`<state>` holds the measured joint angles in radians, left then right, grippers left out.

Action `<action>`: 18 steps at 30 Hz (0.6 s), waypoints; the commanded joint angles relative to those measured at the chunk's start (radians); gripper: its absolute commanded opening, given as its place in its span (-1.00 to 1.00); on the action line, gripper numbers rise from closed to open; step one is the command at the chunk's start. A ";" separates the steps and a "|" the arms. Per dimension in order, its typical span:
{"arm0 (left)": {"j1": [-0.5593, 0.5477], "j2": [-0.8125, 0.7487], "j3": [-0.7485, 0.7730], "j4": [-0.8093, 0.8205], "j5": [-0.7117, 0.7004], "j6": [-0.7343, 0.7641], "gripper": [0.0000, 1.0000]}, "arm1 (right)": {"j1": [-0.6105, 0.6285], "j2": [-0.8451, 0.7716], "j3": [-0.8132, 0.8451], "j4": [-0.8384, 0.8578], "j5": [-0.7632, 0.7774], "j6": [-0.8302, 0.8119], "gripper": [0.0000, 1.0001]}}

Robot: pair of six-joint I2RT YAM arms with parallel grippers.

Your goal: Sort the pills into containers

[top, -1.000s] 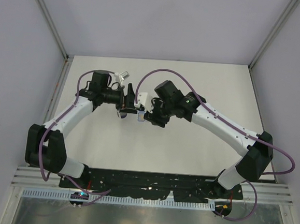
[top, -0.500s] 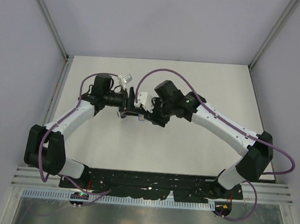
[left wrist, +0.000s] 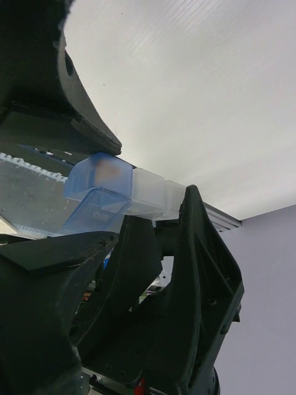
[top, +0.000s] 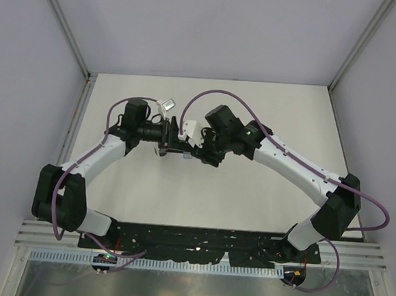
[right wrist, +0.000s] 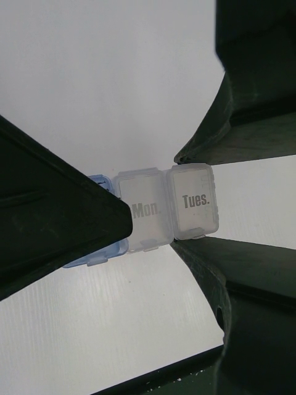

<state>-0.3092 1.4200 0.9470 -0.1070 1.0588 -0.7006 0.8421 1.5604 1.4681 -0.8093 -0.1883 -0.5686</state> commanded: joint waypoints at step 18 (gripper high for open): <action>-0.016 -0.038 -0.036 0.070 0.021 -0.005 -0.06 | -0.029 0.015 0.054 0.035 0.001 0.026 -0.88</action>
<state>-0.3168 1.4197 0.9176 -0.0761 1.0554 -0.7029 0.8234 1.5719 1.4719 -0.8097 -0.1890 -0.5640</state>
